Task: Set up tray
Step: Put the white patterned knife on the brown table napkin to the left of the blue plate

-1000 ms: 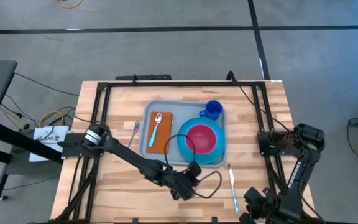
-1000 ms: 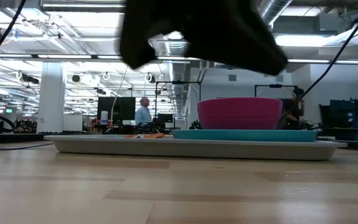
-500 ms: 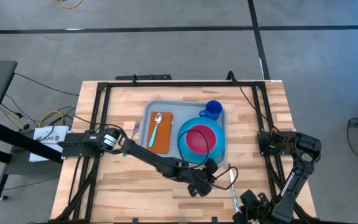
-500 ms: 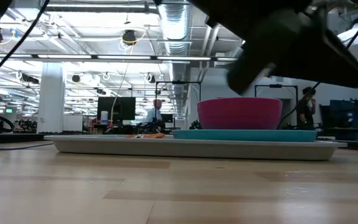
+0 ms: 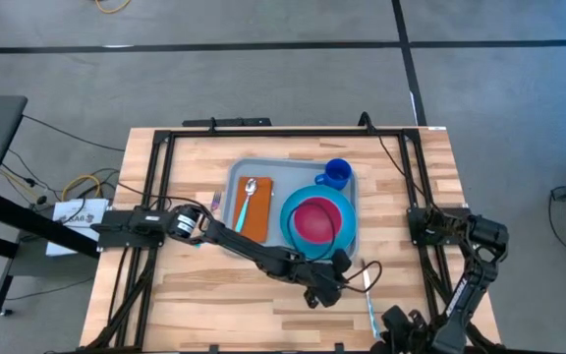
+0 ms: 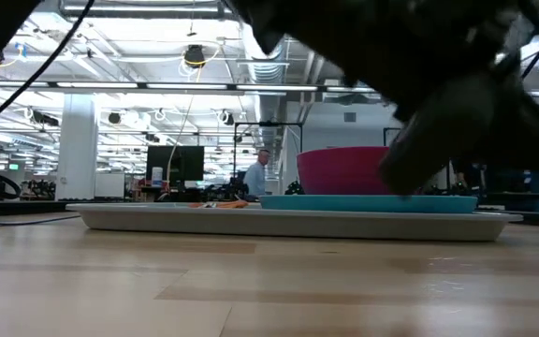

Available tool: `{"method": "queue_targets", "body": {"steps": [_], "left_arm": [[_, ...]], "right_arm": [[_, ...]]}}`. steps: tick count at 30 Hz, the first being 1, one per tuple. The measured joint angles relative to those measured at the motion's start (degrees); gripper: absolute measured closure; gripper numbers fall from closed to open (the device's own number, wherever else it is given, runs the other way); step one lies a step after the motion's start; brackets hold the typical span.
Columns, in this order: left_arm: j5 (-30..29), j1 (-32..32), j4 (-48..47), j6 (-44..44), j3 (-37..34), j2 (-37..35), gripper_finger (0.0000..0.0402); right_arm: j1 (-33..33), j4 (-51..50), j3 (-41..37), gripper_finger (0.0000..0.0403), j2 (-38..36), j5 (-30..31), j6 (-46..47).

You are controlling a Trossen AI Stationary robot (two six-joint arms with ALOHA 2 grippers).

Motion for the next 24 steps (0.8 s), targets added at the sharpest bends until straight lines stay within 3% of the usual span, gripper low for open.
{"method": "queue_targets", "body": {"steps": [7, 11, 16, 24], "left_arm": [[1.88, 0.69, 2.92, 1.91, 0.05, 0.89, 0.0311], [1.93, 0.78, 6.25, 3.64, 0.03, 0.89, 0.0275], [2.96, 0.98, 5.39, -1.29, -0.02, 0.84, 0.0240], [-0.19, 0.80, 5.16, -9.24, -0.02, 0.84, 0.0243]], "right_arm": [[0.40, -0.22, 2.76, 0.0403, 0.00, 0.69, -0.89], [0.13, -0.89, 2.85, 0.0403, -0.02, 7.35, -1.14], [-2.13, -3.43, 2.85, 0.0403, 0.54, 8.19, -1.46], [-5.46, -15.40, 2.83, 0.0403, 1.78, 8.88, 2.36]]}}
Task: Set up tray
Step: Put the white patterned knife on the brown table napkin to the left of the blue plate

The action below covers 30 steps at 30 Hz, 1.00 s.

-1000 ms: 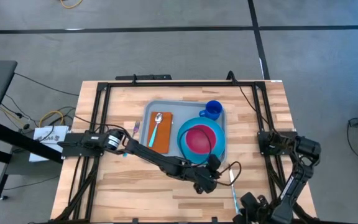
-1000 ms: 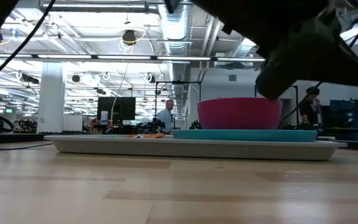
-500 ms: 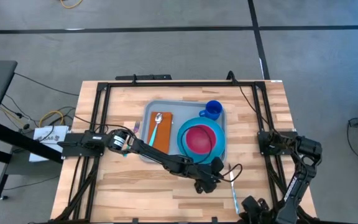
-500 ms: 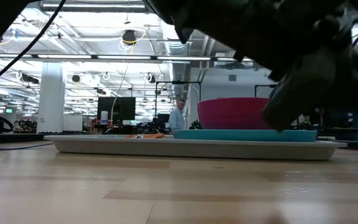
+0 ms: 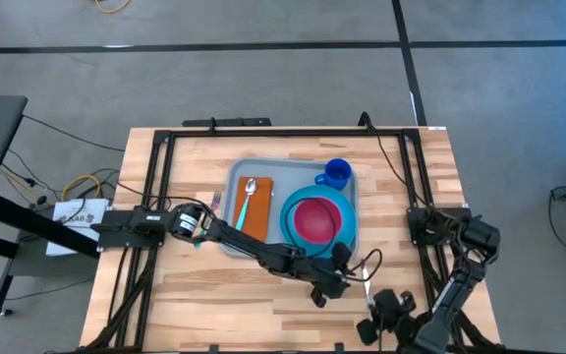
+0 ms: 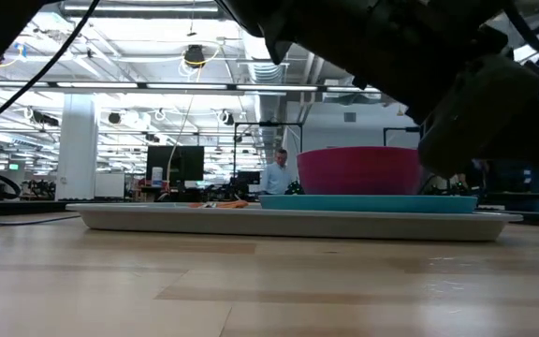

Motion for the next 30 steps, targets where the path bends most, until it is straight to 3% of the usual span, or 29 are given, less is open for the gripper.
{"method": "queue_targets", "body": {"steps": [3, 6, 17, 30], "left_arm": [[-1.27, -0.71, -1.79, -2.40, 0.00, 0.00, 0.0248], [-4.22, -1.64, -1.85, -4.01, 0.00, 0.00, 0.0252], [-10.32, -5.25, -3.37, -3.38, 0.00, -0.58, 0.0253], [-23.80, -8.83, -9.43, -4.62, 0.07, -4.70, 0.0254]], "right_arm": [[-0.07, -8.25, 0.46, 0.0403, -1.07, -0.76, 1.48], [-0.48, -15.85, -0.18, 0.0403, -0.13, -5.98, 3.82], [-4.00, -9.97, -8.63, 0.0403, 1.68, -8.21, 2.71], [-8.11, -1.36, -12.08, 0.0403, 1.65, -3.06, -0.60]]}}
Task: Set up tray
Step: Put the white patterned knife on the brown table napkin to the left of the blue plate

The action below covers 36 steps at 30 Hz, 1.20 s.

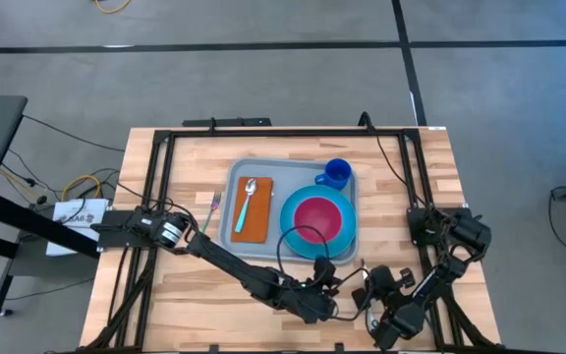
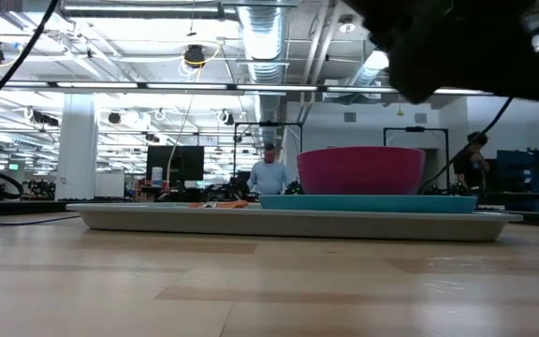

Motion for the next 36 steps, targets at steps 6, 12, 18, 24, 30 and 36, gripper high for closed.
{"method": "queue_targets", "body": {"steps": [6, 12, 18, 24, 30, 36], "left_arm": [[-2.07, -0.64, -4.19, -3.57, 0.00, -1.10, 0.0254], [-3.40, -1.19, -8.25, -7.31, -0.02, -1.75, 0.0254], [-0.28, -1.61, -11.87, -14.08, -0.09, -1.79, 0.0254], [7.83, -1.19, -10.29, -23.63, -1.84, -1.45, 0.0254], [15.80, -1.16, 1.42, -26.25, -2.10, 3.57, 0.0254], [12.30, -2.17, 9.37, -26.08, -2.01, 3.63, 0.0254]], "right_arm": [[-0.94, 2.24, 1.56, 0.0403, 0.22, 2.45, -1.89], [-1.64, 7.37, 1.69, 0.0403, 0.13, 4.72, -7.35], [-2.19, 11.28, 4.94, 0.0403, 0.64, 7.90, -11.82], [-2.08, 0.79, 11.71, 0.0403, 0.00, 8.45, -13.73], [0.32, -6.66, 15.01, 0.0403, -0.11, 6.25, -13.82], [6.03, 2.13, 13.58, 0.0403, -0.11, 4.47, -8.71]]}}
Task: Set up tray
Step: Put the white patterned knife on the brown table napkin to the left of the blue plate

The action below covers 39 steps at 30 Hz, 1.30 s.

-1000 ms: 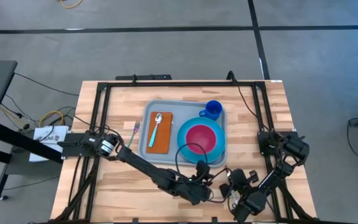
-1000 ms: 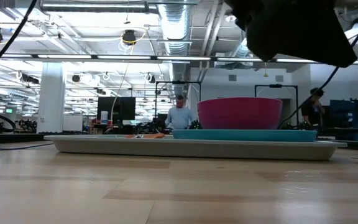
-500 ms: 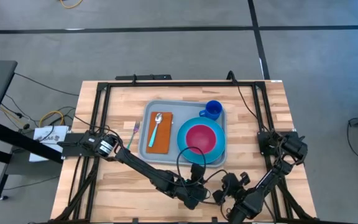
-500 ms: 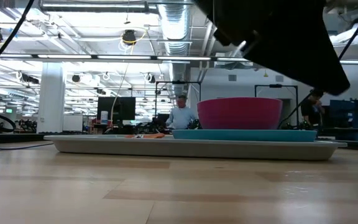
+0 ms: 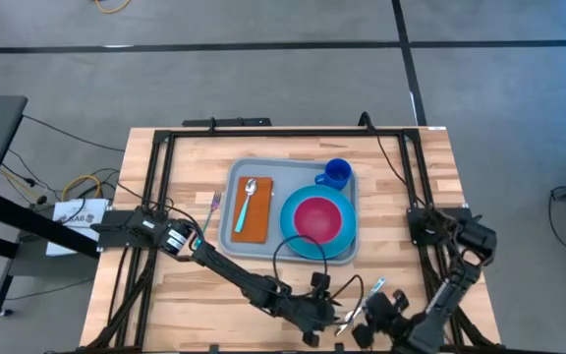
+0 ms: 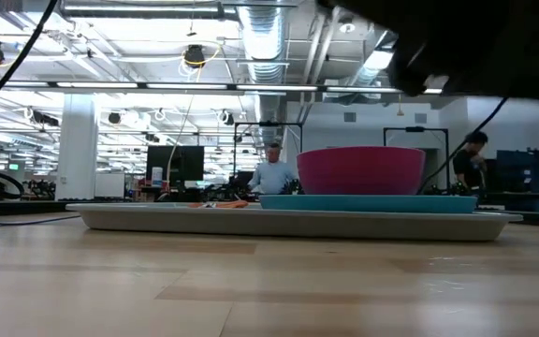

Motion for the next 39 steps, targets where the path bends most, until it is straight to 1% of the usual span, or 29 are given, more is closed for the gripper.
{"method": "queue_targets", "body": {"steps": [3, 5, 10, 15, 19, 26, 29, 34, 39], "left_arm": [[0.94, -0.01, 3.54, 0.10, 0.00, -0.11, 0.0254], [0.89, -0.01, 3.67, 0.18, 0.00, -0.22, 0.0254], [0.10, 0.54, 3.64, -0.39, 0.00, -0.22, 0.0254], [1.93, 0.61, 2.55, -3.74, 0.00, -0.22, 0.0254], [1.13, 0.21, 1.36, -3.99, 0.00, -0.22, 0.0256], [1.13, 0.24, -1.69, -5.77, 0.00, -0.20, 0.0265], [1.07, 0.31, -1.91, -5.83, 0.02, -0.20, 0.0266], [1.18, 0.29, -4.99, -6.33, 0.02, -0.20, 0.0267], [1.52, 0.29, -9.69, -7.70, 0.02, -0.04, 0.0267]], "right_arm": [[2.72, 4.55, 0.02, 0.0403, -0.10, 0.41, 1.76], [3.65, 6.74, 0.02, 0.0403, 0.56, 0.33, 2.79], [2.31, 11.63, 0.14, 0.0403, 5.10, 0.75, 1.02], [0.45, 11.87, 0.30, 0.0403, 6.43, 2.83, -2.05], [-0.61, 12.20, 0.23, 0.0403, 6.39, 3.16, -3.67], [-1.39, 12.60, 0.09, 0.0403, 6.64, 5.90, -3.80], [-2.27, 12.63, 0.04, 0.0403, 6.71, 6.44, -5.27], [-3.76, 13.43, 0.00, 0.0403, 6.71, 6.47, -9.35], [-4.28, 13.17, -0.13, 0.0403, 6.48, 7.85, -9.64]]}}
